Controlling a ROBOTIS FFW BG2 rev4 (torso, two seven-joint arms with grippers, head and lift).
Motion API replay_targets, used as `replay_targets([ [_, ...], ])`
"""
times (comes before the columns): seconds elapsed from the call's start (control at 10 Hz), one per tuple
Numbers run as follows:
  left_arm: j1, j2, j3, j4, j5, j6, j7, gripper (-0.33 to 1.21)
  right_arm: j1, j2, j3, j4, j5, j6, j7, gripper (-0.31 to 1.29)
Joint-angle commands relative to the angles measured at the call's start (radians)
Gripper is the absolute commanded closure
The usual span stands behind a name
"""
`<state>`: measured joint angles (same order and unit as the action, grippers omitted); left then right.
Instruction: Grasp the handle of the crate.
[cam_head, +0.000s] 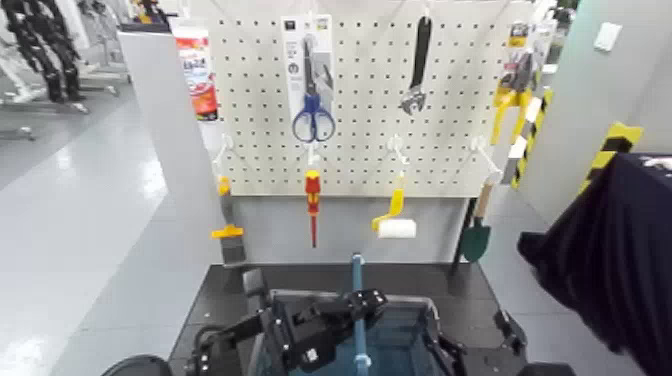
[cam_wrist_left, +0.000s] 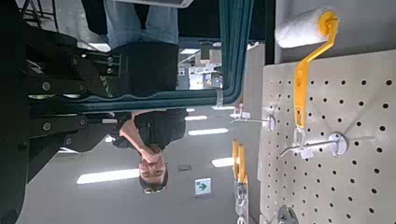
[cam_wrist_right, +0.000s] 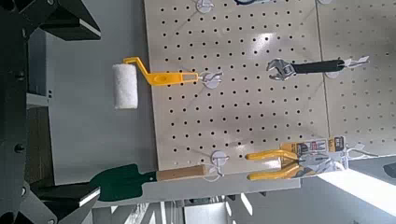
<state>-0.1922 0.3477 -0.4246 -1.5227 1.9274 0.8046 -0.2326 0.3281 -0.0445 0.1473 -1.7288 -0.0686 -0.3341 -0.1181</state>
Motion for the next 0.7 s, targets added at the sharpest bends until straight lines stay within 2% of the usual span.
replay_targets([
  [0.1, 0.039, -0.001, 0.013, -0.067, 0.019, -0.004, 0.012, 1.16, 0.0, 0.0, 0.0, -0.002, 0.006, 0.001, 0.0, 0.14],
  [0.7, 0.059, -0.003, 0.018, -0.071, 0.031, 0.001, 0.013, 1.16, 0.0, 0.002, 0.0, -0.003, 0.01, 0.009, 0.002, 0.14],
])
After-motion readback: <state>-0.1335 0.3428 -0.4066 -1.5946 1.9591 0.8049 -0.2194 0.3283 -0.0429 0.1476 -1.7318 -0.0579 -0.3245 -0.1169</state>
